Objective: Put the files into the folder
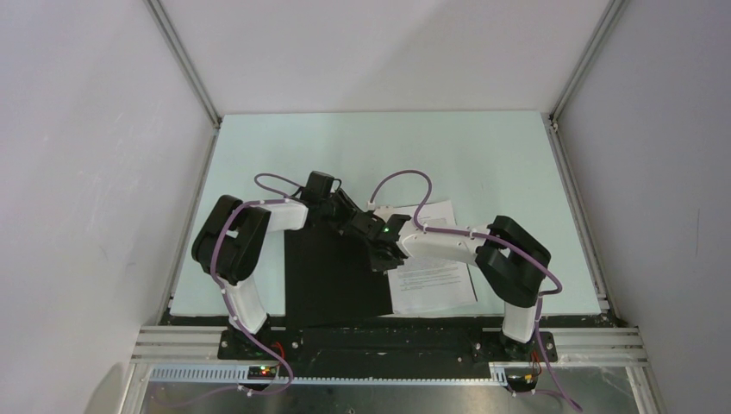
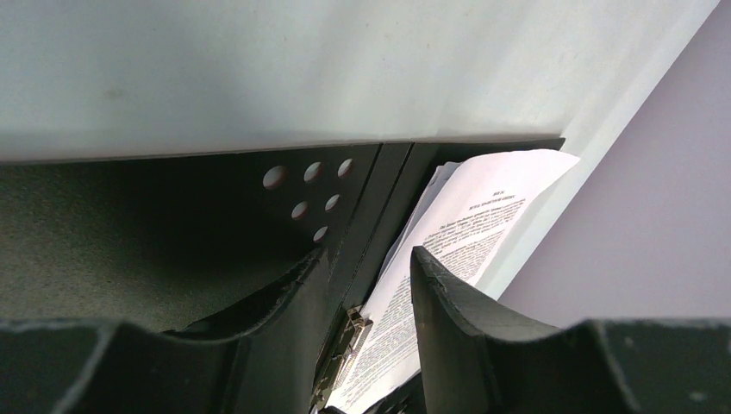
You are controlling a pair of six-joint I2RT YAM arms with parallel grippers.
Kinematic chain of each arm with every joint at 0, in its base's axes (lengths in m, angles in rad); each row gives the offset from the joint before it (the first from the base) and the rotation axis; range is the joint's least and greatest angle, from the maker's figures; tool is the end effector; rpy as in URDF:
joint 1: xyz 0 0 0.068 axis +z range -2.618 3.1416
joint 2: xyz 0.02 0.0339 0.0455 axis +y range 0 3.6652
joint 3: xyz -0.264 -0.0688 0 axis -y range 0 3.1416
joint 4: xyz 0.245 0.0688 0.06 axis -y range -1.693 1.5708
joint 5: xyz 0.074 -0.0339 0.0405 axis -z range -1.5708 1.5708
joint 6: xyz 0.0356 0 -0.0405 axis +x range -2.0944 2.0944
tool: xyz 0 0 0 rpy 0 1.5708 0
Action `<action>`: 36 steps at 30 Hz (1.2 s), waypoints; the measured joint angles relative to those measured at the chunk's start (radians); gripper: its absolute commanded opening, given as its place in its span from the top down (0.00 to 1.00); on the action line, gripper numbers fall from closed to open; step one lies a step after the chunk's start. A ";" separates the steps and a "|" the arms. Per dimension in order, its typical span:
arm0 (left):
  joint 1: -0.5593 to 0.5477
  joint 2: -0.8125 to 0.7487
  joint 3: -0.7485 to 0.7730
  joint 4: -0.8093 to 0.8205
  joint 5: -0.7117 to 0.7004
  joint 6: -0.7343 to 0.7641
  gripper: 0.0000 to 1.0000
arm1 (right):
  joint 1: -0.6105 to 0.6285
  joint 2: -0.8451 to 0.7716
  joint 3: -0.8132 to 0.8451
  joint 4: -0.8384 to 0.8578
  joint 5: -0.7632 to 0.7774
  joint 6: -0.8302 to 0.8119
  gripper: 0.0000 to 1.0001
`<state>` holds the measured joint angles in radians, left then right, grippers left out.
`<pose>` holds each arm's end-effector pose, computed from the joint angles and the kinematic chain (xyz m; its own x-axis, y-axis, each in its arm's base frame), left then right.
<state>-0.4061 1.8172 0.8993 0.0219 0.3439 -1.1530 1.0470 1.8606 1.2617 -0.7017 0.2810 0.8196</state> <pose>0.3150 -0.1485 0.1274 -0.8078 -0.5893 -0.0129 -0.4262 0.5991 -0.6778 0.1889 0.3072 0.1737 -0.9100 -0.1715 -0.3775 -0.1903 0.9817 0.0127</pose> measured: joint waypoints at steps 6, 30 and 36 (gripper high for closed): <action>0.002 0.000 -0.002 0.003 0.000 -0.002 0.52 | -0.002 -0.005 -0.006 0.000 0.001 0.008 1.00; 0.011 -0.011 -0.026 0.030 -0.027 -0.039 0.50 | -0.016 -0.022 -0.021 0.011 -0.019 0.018 1.00; 0.008 -0.035 -0.053 0.050 -0.089 -0.072 0.49 | -0.022 -0.025 -0.022 0.008 -0.021 0.018 1.00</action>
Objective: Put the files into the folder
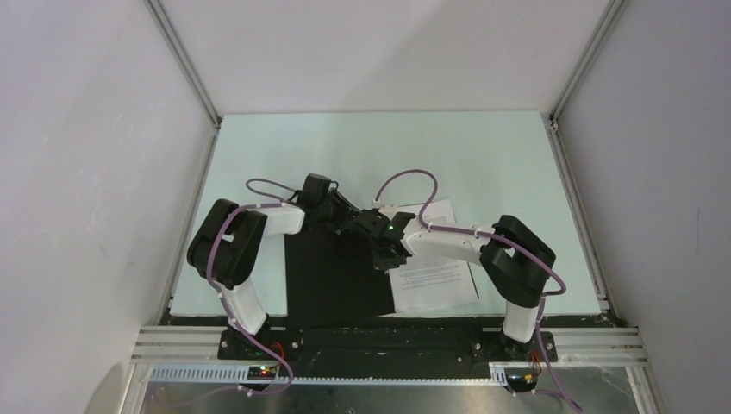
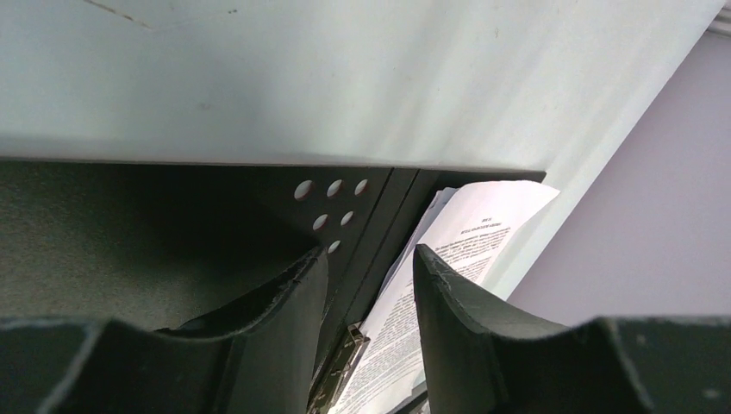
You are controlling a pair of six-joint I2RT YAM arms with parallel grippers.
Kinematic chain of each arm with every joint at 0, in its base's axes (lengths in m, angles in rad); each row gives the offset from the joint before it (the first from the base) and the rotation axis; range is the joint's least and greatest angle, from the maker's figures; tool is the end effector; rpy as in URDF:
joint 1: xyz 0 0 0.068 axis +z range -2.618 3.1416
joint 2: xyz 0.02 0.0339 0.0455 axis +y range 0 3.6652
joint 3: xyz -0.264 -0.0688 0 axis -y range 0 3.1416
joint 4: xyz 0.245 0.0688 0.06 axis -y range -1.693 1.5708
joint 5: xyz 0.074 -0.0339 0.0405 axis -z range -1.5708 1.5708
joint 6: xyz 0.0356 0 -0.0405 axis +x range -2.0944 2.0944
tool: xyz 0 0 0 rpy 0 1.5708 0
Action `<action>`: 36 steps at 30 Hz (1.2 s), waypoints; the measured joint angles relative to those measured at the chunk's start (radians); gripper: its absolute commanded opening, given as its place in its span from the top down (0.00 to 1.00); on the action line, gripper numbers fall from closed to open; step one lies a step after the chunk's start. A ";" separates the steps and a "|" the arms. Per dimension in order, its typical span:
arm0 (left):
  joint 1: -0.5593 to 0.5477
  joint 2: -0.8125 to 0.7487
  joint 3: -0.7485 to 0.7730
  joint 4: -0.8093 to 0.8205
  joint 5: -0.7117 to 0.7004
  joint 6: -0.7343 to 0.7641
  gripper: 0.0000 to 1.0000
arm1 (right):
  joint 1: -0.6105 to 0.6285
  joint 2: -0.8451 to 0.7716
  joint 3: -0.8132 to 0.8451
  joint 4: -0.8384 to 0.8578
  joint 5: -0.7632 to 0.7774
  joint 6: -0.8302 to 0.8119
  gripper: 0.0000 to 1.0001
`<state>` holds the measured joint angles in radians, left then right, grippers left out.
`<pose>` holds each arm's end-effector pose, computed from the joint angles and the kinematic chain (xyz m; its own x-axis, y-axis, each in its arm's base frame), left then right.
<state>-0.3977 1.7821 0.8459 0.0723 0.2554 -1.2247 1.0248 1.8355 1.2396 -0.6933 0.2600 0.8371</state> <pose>0.3094 -0.1397 0.1274 -0.7326 -0.6795 -0.0396 -0.4810 0.5581 -0.6761 0.1925 0.2992 0.1763 -0.9199 -0.1317 -0.3695 -0.1577 0.9866 0.0410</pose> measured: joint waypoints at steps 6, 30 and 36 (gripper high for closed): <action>-0.009 -0.006 -0.009 0.013 -0.040 -0.024 0.49 | -0.021 -0.009 -0.007 -0.002 -0.011 -0.001 1.00; -0.012 -0.006 -0.012 0.025 -0.072 -0.036 0.48 | -0.031 -0.028 0.018 -0.051 0.006 -0.008 1.00; -0.012 -0.006 -0.012 0.025 -0.073 -0.035 0.48 | -0.024 0.000 0.026 -0.053 0.008 -0.010 1.00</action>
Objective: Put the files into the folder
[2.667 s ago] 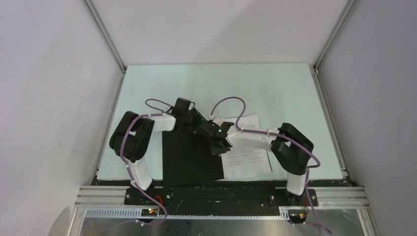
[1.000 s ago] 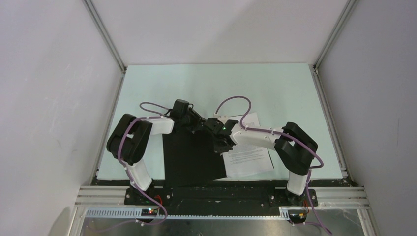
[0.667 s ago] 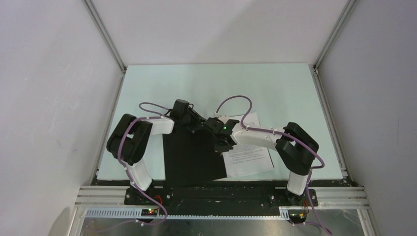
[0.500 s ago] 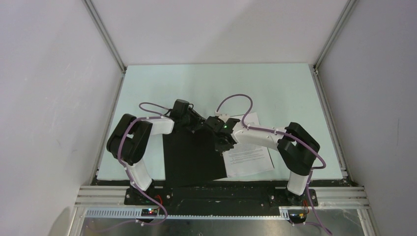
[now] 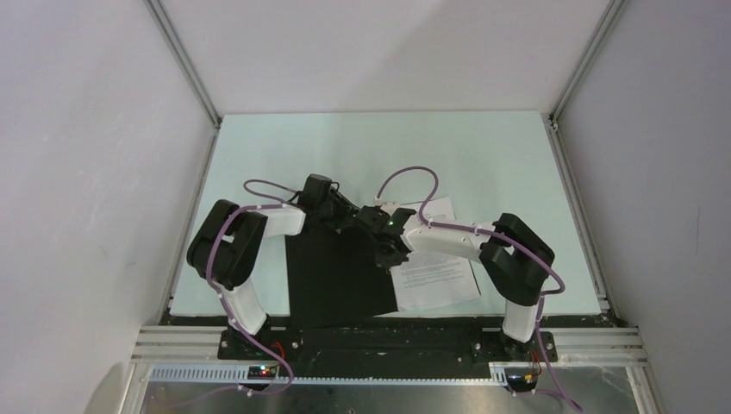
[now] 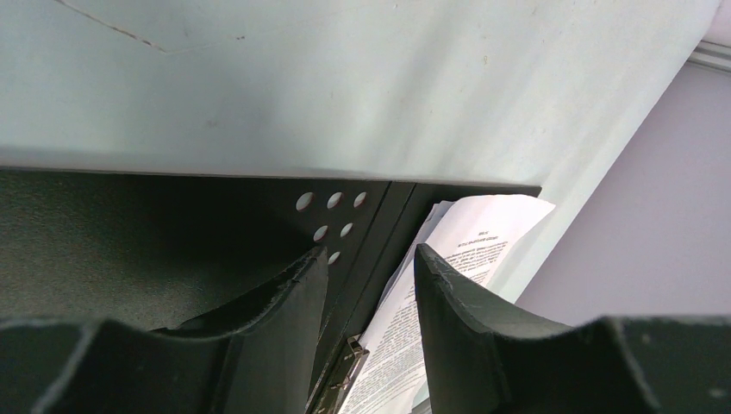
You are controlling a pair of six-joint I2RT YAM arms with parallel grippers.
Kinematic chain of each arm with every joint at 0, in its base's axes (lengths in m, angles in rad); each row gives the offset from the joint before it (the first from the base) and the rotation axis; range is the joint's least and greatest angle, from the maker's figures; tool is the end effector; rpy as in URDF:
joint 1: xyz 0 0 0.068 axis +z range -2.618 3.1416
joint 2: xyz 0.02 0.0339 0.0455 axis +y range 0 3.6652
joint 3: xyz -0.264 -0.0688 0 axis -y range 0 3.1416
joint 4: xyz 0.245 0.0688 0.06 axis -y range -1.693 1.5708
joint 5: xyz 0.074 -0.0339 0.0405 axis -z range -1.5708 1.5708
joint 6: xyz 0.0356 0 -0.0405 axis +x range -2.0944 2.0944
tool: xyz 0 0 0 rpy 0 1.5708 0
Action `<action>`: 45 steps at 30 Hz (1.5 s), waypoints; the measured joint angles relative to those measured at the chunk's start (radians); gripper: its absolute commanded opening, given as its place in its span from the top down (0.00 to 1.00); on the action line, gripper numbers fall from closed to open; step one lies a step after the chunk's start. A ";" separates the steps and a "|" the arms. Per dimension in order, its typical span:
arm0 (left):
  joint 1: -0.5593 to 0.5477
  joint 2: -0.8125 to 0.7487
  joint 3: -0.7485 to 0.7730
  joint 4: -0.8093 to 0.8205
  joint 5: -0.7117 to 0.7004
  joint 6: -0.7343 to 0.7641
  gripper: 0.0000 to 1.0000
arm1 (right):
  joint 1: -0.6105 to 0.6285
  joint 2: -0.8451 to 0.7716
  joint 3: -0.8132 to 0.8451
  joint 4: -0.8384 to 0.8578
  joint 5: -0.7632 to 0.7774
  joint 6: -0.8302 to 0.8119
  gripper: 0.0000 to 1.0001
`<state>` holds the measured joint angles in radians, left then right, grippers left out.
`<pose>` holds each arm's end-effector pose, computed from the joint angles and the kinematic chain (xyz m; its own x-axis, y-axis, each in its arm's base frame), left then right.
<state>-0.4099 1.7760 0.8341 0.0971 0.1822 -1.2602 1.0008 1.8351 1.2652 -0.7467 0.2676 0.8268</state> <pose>0.3082 -0.1409 0.1276 -0.6878 -0.7221 -0.0739 -0.4996 0.5448 -0.6735 0.1994 0.2937 0.1818 -0.9247 -0.1277 -0.3586 -0.1413 0.9899 0.0117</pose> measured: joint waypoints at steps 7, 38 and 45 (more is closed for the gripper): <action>0.000 0.000 0.000 0.000 0.000 0.000 0.48 | 0.008 0.029 0.006 0.002 0.002 -0.002 1.00; 0.000 0.002 0.000 0.002 -0.003 -0.008 0.48 | 0.017 0.026 0.001 0.016 -0.006 -0.038 1.00; -0.002 0.002 0.000 0.002 -0.005 -0.008 0.48 | 0.021 0.022 0.000 0.015 -0.006 -0.038 0.96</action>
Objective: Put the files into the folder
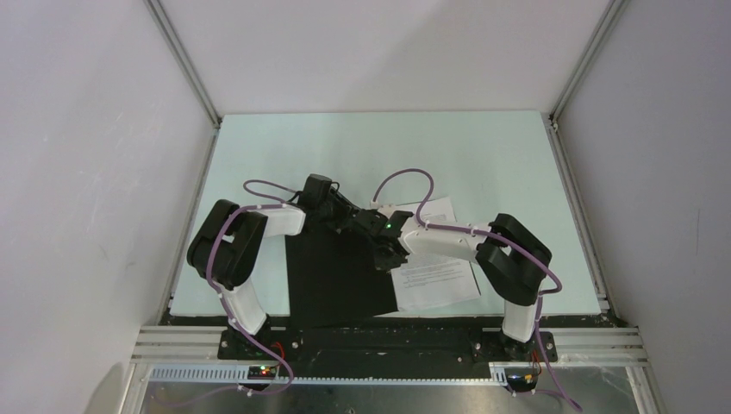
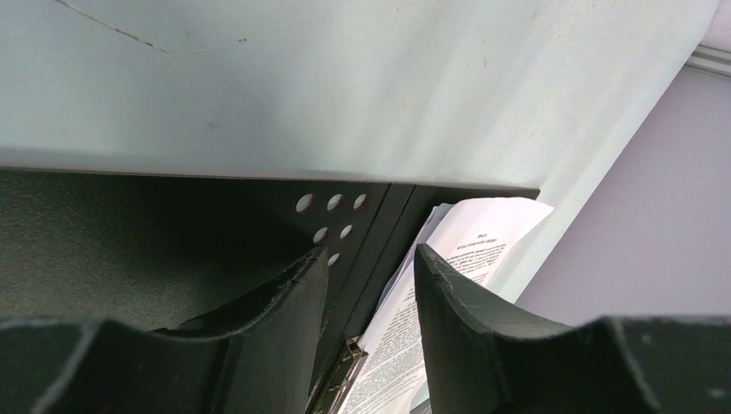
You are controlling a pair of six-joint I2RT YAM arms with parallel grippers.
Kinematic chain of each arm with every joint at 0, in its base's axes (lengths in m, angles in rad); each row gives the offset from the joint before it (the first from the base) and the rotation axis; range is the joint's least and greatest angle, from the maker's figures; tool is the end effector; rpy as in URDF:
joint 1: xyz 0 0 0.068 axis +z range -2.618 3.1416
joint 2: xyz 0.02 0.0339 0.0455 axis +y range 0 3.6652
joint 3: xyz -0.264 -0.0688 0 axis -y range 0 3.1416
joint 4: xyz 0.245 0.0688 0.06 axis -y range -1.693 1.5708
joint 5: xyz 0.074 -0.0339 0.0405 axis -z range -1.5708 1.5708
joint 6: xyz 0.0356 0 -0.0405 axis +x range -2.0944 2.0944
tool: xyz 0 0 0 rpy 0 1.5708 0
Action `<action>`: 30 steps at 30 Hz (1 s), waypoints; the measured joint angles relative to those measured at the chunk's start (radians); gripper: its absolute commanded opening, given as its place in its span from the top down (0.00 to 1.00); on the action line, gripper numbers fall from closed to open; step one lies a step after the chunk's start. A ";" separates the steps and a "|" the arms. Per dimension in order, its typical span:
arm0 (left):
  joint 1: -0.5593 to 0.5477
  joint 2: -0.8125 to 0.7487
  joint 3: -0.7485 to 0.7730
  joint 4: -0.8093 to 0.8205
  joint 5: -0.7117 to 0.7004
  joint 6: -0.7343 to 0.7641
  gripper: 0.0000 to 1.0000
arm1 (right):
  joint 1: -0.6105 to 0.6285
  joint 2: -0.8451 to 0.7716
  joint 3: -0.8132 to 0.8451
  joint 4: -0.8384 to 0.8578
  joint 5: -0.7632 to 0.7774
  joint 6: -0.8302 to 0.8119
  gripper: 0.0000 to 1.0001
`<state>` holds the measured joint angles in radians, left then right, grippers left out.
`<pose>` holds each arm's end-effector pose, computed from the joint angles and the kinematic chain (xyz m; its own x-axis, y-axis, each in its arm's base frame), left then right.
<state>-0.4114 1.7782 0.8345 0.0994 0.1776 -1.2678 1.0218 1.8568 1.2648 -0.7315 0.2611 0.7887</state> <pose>0.3083 -0.1414 0.1272 -0.6828 -0.7271 -0.0722 -0.5044 0.5405 -0.6734 0.1946 0.3004 0.1748 -0.9179 -0.1870 -0.3501 -0.1986 0.9801 -0.0027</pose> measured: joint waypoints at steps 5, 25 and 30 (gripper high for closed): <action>-0.004 -0.003 0.003 -0.001 -0.008 0.004 0.44 | -0.001 -0.012 -0.009 -0.003 -0.002 0.000 0.87; 0.224 -0.474 0.024 -0.448 -0.142 0.381 0.00 | -0.023 -0.011 0.007 0.060 0.090 -0.165 0.55; 0.365 -0.590 -0.053 -0.526 -0.116 0.512 0.00 | -0.031 0.008 0.016 0.102 0.088 -0.199 0.62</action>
<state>-0.0463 1.1881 0.7815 -0.4263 0.0612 -0.7555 0.9913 1.8648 1.2804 -0.6296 0.3489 0.5900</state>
